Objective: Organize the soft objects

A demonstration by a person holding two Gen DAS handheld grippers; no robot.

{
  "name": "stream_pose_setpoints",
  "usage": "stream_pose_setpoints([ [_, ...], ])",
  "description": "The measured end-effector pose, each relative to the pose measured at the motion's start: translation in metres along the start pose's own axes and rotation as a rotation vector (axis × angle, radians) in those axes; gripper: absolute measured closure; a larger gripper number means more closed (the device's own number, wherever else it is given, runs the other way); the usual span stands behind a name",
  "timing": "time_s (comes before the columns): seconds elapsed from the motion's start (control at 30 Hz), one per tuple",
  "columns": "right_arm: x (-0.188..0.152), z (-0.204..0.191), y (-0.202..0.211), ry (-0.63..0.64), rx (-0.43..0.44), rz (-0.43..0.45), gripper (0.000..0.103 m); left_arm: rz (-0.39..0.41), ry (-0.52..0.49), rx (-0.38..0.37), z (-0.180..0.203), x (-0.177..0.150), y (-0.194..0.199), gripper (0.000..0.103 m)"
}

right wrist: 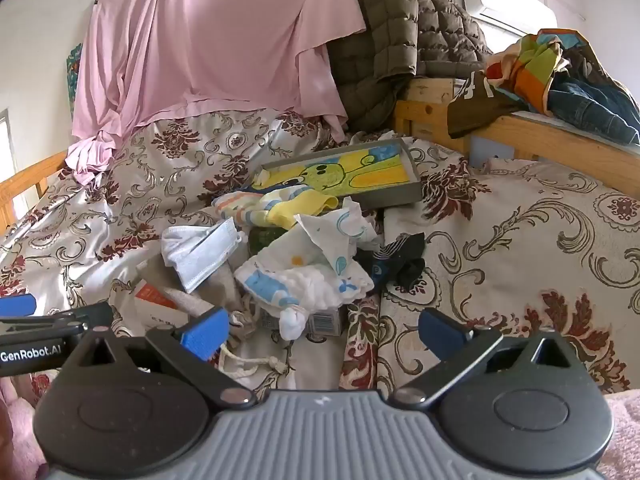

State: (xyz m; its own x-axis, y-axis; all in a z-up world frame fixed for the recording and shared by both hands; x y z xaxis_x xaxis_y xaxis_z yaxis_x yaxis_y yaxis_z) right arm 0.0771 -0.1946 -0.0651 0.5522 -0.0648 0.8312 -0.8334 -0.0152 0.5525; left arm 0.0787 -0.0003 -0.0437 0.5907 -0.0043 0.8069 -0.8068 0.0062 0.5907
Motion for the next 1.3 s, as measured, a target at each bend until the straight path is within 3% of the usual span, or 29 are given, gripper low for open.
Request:
stream_pose_setpoints([
  [1.3,-0.0003,0.0014,0.0011,-0.005,0.003,-0.006,0.000,0.003,-0.011,0.005,-0.0006,-0.0030,-0.0025,0.001],
])
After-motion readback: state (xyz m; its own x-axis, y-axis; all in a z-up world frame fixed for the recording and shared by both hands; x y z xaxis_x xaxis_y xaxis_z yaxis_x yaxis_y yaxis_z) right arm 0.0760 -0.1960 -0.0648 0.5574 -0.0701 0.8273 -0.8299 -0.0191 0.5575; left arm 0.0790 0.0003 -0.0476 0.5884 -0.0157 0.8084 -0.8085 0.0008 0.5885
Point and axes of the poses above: each gripper's, at about its wrist camera, not at the fingertips, and y roughly against the way its jaws point, z to its right, x to its top, the point moved 9 cm from there along -y, roughly the way its jaws point, and after that the axes turned 7 degrees about -z, right-handed, at the moved point
